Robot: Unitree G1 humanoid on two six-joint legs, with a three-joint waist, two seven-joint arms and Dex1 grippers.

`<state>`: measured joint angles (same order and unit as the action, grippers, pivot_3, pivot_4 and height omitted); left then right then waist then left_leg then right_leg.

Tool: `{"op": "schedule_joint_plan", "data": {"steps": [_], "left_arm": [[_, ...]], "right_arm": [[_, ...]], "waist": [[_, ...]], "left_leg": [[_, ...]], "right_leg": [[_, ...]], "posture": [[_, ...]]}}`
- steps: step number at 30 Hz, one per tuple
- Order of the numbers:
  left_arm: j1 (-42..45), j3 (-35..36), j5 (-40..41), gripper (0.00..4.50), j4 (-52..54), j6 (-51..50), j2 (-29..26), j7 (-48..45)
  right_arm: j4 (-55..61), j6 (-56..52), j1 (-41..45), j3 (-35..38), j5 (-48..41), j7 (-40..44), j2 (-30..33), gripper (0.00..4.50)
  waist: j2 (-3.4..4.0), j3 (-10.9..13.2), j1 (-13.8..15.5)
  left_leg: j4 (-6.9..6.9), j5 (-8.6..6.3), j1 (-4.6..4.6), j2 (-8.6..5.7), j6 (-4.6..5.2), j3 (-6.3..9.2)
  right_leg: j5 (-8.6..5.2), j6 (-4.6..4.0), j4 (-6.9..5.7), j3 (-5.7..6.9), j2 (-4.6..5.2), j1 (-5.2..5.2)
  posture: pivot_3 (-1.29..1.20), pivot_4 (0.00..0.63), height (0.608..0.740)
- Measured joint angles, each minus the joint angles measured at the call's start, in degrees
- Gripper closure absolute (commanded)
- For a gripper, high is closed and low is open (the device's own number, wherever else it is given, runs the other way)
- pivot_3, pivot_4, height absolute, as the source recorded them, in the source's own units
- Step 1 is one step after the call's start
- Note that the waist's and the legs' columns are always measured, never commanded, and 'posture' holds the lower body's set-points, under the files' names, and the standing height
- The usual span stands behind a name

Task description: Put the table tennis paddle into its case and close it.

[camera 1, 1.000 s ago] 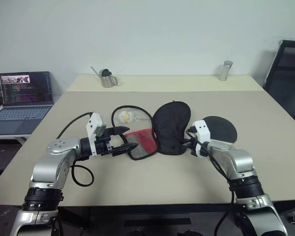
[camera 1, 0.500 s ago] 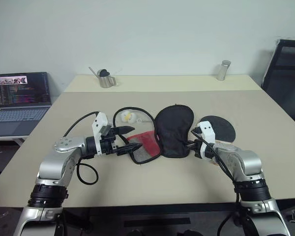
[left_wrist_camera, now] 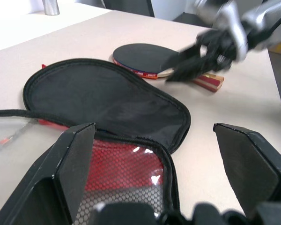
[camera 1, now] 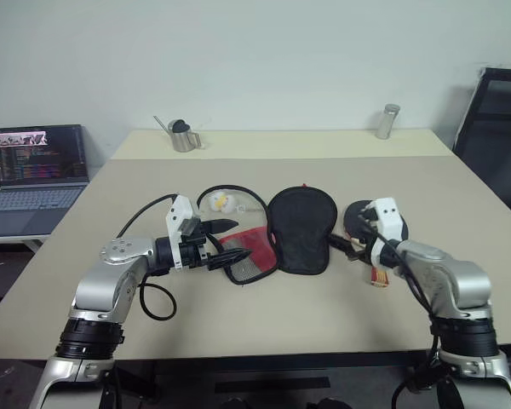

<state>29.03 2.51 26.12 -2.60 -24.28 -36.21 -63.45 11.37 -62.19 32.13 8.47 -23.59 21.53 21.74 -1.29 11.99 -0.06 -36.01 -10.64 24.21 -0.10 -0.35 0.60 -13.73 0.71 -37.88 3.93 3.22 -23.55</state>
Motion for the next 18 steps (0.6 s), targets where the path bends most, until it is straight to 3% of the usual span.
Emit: {"op": "schedule_joint_plan", "data": {"steps": [5, 11, 18], "left_arm": [[0.0, 0.0, -0.2, 0.10, 0.0, 0.3, 0.0, -0.4], [1.9, -1.2, -0.9, 0.10, -0.9, 1.4, 0.0, -1.4], [2.9, -2.3, -1.4, 0.10, -2.5, 2.5, 0.5, -2.3]], "right_arm": [[4.2, -4.5, -2.1, 2.1, 0.8, -5.0, 1.0, 0.02], [6.5, -7.0, -5.4, 4.7, 5.4, -14.9, -2.7, 0.02], [6.5, -7.2, -6.6, 4.9, 7.3, -18.2, -3.3, 0.02]], "waist": [[-0.01, 0.0, 0.1], [0.00, 0.0, 0.1], [0.00, 0.0, 0.0]], "left_leg": [[0.00, 0.00, 0.01, 0.00, -0.01, -0.01], [0.00, -0.01, 0.02, 0.00, -0.01, -0.04], [0.01, -0.01, 0.02, 0.00, -0.01, -0.08]], "right_leg": [[0.00, 0.00, 0.02, -0.01, 0.01, 0.00], [0.00, 0.00, 0.02, -0.03, 0.00, -0.02], [0.00, 0.00, 0.03, -0.05, -0.01, -0.04]], "posture": [[0.00, 0.150, 0.740], [0.00, 0.150, 0.740], [0.00, 0.150, 0.740]]}}
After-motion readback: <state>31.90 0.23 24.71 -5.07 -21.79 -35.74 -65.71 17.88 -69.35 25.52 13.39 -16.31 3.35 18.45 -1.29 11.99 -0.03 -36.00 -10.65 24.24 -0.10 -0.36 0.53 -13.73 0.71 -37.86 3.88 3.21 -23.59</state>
